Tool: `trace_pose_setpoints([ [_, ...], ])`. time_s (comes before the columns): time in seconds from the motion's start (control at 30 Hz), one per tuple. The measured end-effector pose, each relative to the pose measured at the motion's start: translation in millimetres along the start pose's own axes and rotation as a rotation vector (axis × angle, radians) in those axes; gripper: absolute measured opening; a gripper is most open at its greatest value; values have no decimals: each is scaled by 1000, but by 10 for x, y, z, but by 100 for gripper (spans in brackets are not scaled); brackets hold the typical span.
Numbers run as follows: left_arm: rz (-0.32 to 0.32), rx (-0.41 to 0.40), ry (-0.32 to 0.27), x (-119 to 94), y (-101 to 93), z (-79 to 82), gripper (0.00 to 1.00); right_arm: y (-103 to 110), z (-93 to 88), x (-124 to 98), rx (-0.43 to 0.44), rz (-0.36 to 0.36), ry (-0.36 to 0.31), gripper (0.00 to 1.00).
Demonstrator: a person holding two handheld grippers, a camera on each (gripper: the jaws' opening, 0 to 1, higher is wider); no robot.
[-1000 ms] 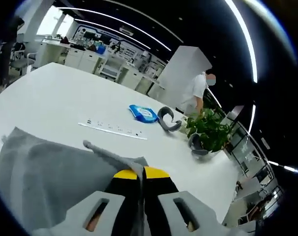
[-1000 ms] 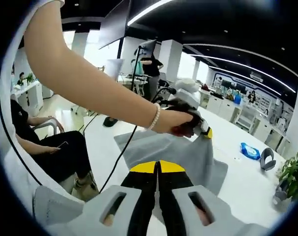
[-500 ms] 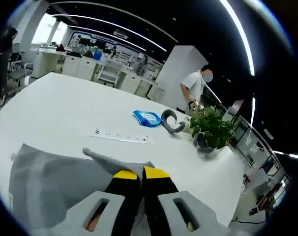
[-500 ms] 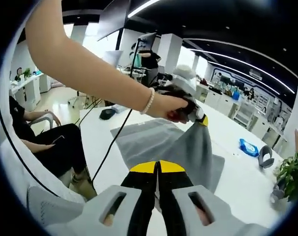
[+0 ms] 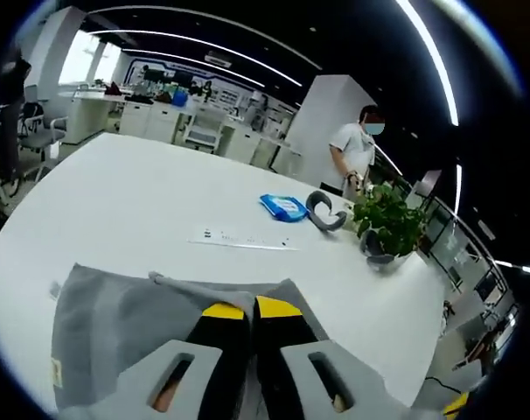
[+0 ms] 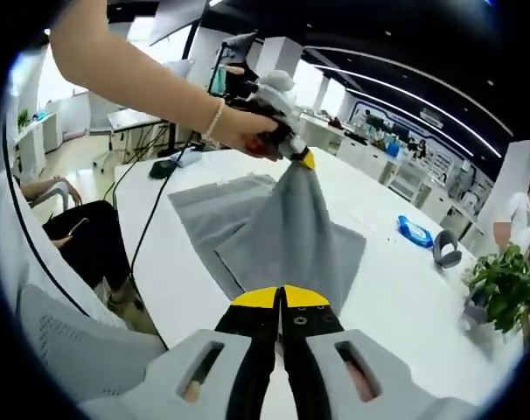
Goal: Fold the towel on the table until its edges align and the towel forms a compact rectangular stack.
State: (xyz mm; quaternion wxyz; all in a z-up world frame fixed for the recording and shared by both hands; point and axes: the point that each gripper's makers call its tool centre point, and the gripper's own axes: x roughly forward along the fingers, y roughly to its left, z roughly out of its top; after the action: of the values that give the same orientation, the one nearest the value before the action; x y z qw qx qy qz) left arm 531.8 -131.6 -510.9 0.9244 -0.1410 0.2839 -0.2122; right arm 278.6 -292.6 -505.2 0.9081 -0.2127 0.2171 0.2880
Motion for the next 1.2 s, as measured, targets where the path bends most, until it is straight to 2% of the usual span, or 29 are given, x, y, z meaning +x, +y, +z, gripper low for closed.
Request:
trace_pose_setpoints([
  [0.13,5,3,2,-61,90,14,2,-102,-96,-12,31,-38,14,0],
  [0.2,8,-3,-4,-90,129,17,2,-124,-210,-14,55,-55,31,0],
  [0.33,15,8,1,-129,237,10,2,-42,-427,-60,180,-56,56,0],
  [0.47,30,13,8,-181,377,12,2,-26,-573,-85,216,-67,83,0],
  [0.57,39,7,7,-205,471,25,2,-127,-548,-77,227,-103,72,0],
  [0.67,48,17,11,-203,551,23,2,-102,-593,-61,237,-99,95,0],
  [0.77,52,17,14,-200,614,21,2,-86,-584,-53,204,-104,101,0],
  [1.2,110,37,19,-249,994,60,2,-39,-665,-18,219,-77,134,0],
])
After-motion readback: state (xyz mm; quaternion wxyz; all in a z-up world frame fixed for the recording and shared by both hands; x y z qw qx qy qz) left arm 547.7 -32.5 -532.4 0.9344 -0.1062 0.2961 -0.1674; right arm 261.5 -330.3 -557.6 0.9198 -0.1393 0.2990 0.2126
